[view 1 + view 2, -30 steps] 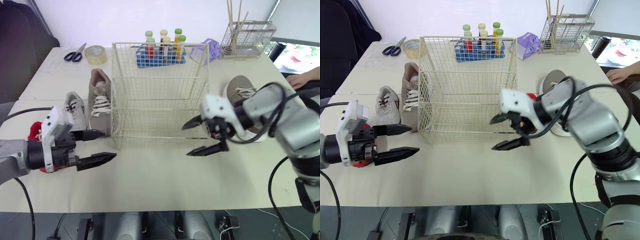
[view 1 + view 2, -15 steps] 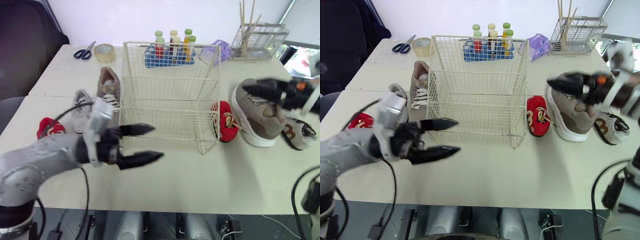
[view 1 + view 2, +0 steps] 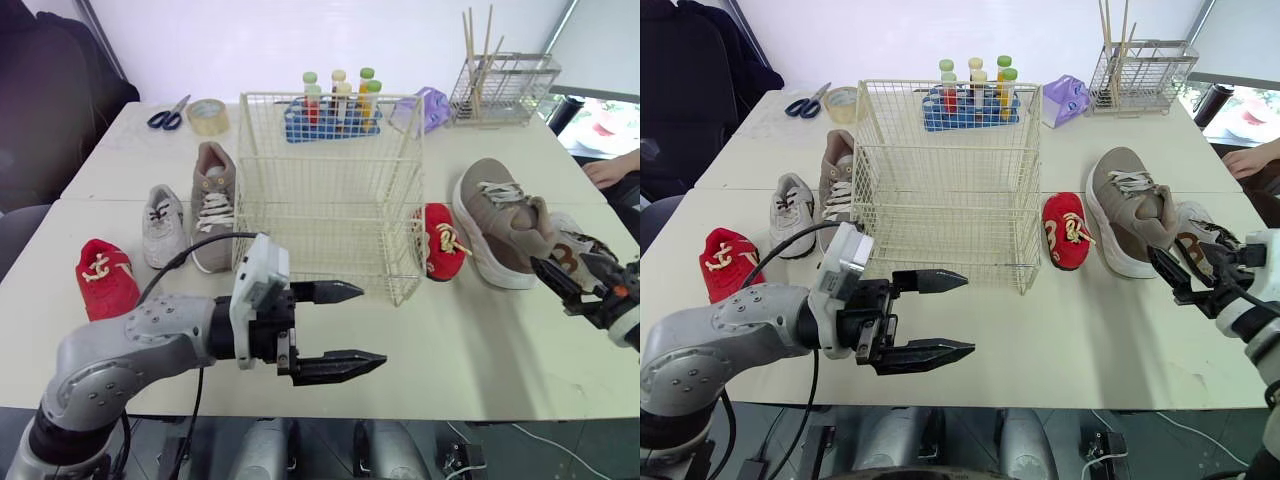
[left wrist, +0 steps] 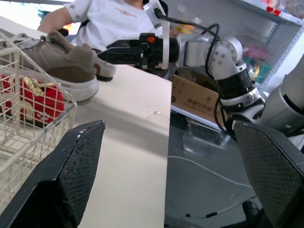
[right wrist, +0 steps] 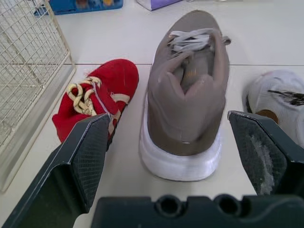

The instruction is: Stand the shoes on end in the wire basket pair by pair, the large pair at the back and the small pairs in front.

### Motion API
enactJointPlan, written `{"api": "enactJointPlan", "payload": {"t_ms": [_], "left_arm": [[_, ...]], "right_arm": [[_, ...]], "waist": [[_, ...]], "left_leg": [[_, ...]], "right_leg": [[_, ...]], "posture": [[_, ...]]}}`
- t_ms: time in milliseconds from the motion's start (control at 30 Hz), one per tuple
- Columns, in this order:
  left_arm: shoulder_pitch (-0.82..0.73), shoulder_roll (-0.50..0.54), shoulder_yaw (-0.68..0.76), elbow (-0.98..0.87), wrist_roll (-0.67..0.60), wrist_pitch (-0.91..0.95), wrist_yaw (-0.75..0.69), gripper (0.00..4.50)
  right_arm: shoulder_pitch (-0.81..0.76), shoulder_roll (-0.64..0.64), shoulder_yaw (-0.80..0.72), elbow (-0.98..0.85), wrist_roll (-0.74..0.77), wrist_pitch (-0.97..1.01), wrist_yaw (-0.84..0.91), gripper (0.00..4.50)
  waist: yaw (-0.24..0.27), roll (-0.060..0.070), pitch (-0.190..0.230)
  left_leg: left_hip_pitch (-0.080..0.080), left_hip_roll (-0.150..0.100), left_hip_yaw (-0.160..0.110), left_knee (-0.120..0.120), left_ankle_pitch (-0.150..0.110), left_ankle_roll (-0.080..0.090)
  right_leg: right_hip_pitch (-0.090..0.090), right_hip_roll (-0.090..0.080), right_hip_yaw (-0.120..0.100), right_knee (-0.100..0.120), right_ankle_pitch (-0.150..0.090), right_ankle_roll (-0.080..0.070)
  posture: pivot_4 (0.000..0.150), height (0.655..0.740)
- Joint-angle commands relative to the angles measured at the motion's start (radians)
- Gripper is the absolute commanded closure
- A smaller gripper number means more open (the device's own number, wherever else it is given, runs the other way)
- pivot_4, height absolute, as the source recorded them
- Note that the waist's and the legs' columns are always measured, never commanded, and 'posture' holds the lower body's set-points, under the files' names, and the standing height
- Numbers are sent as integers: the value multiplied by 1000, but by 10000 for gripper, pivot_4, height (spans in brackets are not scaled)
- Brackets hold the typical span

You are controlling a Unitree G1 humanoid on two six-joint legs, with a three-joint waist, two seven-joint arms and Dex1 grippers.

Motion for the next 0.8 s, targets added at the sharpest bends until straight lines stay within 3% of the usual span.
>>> {"api": "enactJointPlan", "payload": {"t_ms": [33, 267, 800], "left_arm": [[21, 20, 7, -33, 9, -21, -2, 0], [52, 48, 23, -28, 41, -30, -2, 0], [127, 87, 33, -41, 64, -55, -17, 0]], "right_arm": [[-42, 13, 52, 54, 7, -80, -35, 2053], [-133, 28, 156, 280, -66, -295, -110, 2053], [-205, -6, 225, 456, -88, -489, -165, 2053]], "waist": [[0, 0, 0], [-1, -1, 0], [-1, 0, 0]], "left_leg": [[0, 0, 0, 0, 1, -1], [0, 0, 1, 0, 0, 1], [0, 0, 1, 0, 0, 0]], "right_leg": [[0, 0, 0, 0, 0, 0], [0, 0, 1, 0, 0, 0], [-1, -1, 1, 0, 0, 0]], "posture": [[1500, 7400], [1500, 7400], [1500, 7400]]}}
